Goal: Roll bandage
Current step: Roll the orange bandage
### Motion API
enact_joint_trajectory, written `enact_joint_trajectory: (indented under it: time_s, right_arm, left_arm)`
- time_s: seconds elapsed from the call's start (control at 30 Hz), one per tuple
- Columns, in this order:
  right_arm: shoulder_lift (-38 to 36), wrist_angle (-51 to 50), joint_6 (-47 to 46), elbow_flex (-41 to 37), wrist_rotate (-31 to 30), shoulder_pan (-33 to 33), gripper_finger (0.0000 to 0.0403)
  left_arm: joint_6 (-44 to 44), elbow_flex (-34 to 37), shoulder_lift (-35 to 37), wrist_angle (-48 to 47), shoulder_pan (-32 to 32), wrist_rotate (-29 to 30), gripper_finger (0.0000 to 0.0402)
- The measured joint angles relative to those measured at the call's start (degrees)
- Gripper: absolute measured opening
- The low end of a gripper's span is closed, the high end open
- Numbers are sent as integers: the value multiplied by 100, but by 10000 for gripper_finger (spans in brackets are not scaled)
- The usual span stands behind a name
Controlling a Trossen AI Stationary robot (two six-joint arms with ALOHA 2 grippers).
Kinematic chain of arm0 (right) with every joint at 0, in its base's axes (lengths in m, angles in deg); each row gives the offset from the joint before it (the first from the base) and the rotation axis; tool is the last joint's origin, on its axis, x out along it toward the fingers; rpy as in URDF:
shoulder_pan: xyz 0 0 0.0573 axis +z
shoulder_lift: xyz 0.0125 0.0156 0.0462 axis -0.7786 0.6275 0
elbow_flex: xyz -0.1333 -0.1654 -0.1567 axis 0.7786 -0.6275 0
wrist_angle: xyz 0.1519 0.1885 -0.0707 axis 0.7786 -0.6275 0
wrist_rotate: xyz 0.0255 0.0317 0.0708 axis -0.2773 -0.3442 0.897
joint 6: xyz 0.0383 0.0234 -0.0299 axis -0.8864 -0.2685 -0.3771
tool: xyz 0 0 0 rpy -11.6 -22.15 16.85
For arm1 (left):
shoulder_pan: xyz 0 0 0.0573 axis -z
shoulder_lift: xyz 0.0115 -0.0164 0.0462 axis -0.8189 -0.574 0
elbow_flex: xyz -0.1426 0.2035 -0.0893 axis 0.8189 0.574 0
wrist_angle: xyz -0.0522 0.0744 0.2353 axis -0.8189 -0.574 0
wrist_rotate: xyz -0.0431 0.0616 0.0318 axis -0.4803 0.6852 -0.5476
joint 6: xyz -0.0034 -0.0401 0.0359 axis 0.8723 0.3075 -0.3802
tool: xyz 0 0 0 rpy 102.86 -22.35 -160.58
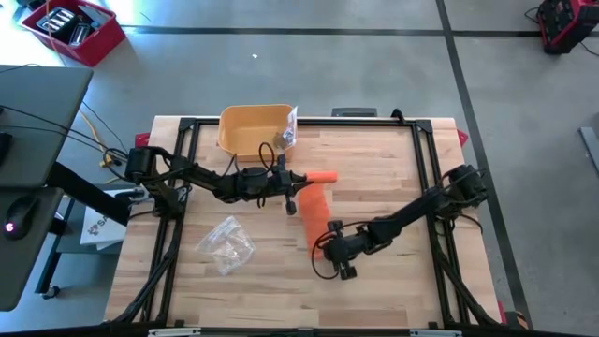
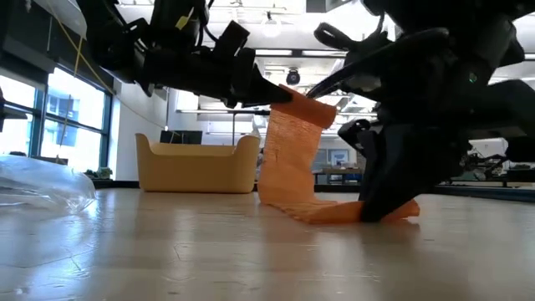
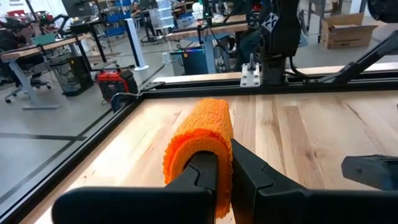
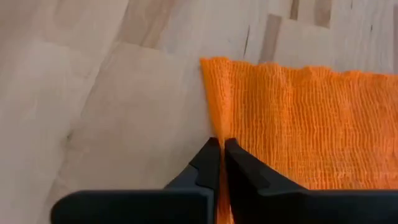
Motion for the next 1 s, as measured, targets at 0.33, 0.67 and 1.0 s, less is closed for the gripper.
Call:
enact_joint_trajectory:
  time_s: [0.33, 0.67, 1.0]
  right_arm:
    - [-1235, -1815, -637, 1386, -471, 834, 1]
    - [-1845, -3509, -847, 3619, -3089, 2400, 0]
    - [-1867, -5089, -346, 5134, -5609, 2726, 0]
  left_arm:
    - [-7, 0, 0, -246, -9, 50, 12]
    - [-4, 0, 0, -468, 16, 61, 12]
    - [116, 0, 0, -692, 366, -538, 12]
